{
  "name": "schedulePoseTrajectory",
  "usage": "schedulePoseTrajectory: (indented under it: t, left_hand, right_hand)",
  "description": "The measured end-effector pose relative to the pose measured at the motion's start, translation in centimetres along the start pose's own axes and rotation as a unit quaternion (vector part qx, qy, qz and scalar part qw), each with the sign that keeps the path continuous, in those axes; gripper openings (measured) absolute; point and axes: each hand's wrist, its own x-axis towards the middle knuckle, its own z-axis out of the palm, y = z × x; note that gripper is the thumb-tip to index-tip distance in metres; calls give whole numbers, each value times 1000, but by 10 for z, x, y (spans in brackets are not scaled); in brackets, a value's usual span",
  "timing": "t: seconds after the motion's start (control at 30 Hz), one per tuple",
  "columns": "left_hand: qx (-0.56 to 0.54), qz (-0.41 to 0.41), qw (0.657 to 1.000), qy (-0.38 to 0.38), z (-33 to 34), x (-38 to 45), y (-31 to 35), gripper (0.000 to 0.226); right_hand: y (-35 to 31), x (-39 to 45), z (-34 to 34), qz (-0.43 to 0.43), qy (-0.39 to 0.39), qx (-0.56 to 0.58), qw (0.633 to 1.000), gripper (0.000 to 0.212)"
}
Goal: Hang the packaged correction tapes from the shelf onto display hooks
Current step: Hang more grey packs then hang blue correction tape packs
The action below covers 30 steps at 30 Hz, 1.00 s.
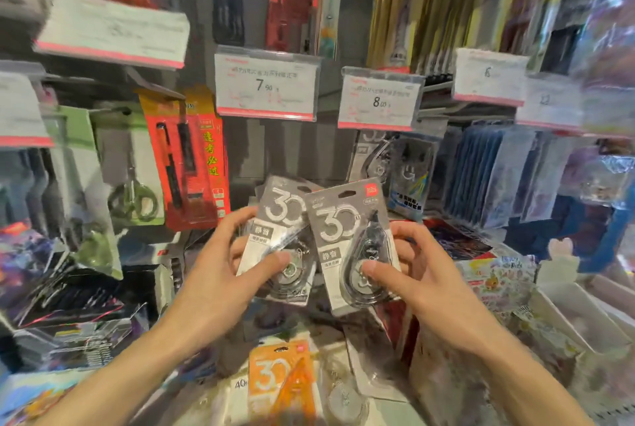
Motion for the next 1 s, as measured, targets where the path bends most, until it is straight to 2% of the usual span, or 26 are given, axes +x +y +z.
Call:
schedulePoseTrajectory:
  t: [0.1, 0.23, 0.53, 0.7, 0.83, 1.0]
  left_hand:
    - [42, 34, 999, 5, 19, 6, 17, 68]
    - [74, 65, 995, 9, 58, 12, 38, 58]
    - [145, 102, 983, 37, 137, 20, 78, 65]
    - [196, 133, 968, 86, 145, 19, 113, 59]
    - [224, 149, 957, 111, 143, 16, 134, 65]
    - [231, 171, 950, 119, 141, 10, 150, 59]
  right_hand:
    - [-9, 3, -31, -31, -1, -18, 999, 51]
    - [-10, 5, -79, -48, -7, -35, 998, 54]
    - [-4, 9, -175, -77, -29, -24, 996, 45]
    - [-1, 18, -192, -81, -36, 13, 996, 45]
    - [1, 22, -195, -76, -38, 23, 996, 52]
    - [-1, 26, -189, -72, -41, 6, 997, 41]
